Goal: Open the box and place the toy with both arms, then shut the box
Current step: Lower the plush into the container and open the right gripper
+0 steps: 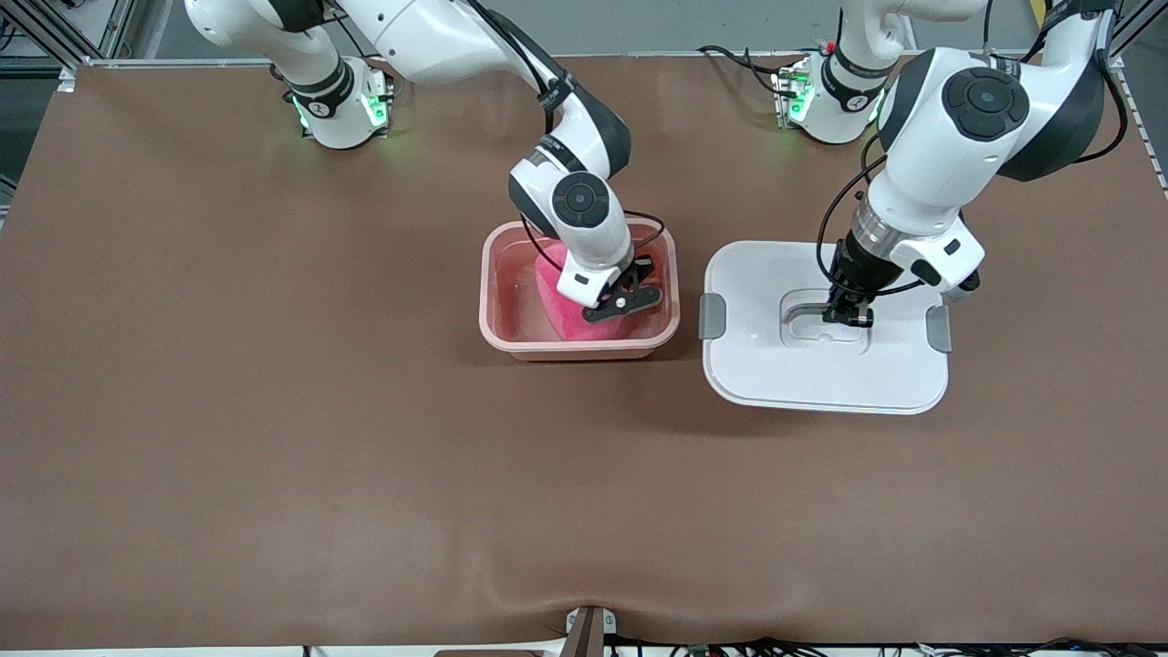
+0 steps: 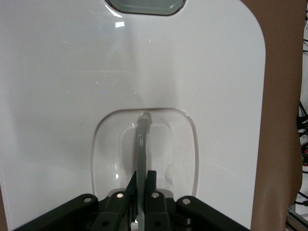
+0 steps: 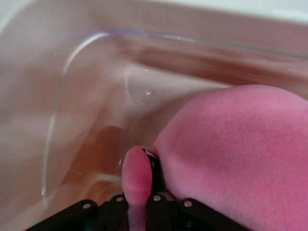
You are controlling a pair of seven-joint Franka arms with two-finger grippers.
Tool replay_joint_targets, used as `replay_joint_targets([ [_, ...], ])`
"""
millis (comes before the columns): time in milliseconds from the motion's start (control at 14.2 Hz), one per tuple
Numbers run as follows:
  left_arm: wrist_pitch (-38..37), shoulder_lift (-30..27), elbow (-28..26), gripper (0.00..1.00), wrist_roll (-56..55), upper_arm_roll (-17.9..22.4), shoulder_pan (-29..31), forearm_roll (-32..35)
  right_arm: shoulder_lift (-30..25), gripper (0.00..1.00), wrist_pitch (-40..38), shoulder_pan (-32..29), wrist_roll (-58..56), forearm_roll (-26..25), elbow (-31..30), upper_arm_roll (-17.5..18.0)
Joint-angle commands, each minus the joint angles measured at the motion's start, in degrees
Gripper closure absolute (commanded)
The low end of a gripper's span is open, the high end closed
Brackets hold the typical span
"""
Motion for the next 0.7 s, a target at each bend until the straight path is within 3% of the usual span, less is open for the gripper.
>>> replay_joint_targets([
  [0,0.76,-1.91,-1.66,1.00,1.59,-0.31,0.50,-1.12,1.43,0.31,0.32,1.03,1.15,-2.11,0.12,-0.87],
  [70,0.76,-1.91,-1.66,1.00,1.59,-0.31,0.50,-1.12,1.17,0.00,0.32,1.03,1.76,-2.20,0.21,-0.95],
  [352,0.76,-1.91,-1.66,1.00,1.59,-0.31,0.50,-1.12,-0.41,0.00,-0.30,0.42,2.47,-2.12,0.91,-0.87],
  [634,0.76,-1.91,-1.66,1.00,1.59,-0.31,0.50,-1.12,-6.11,0.00,-2.13,-1.69,2.56,-1.94,0.91,-0.87],
])
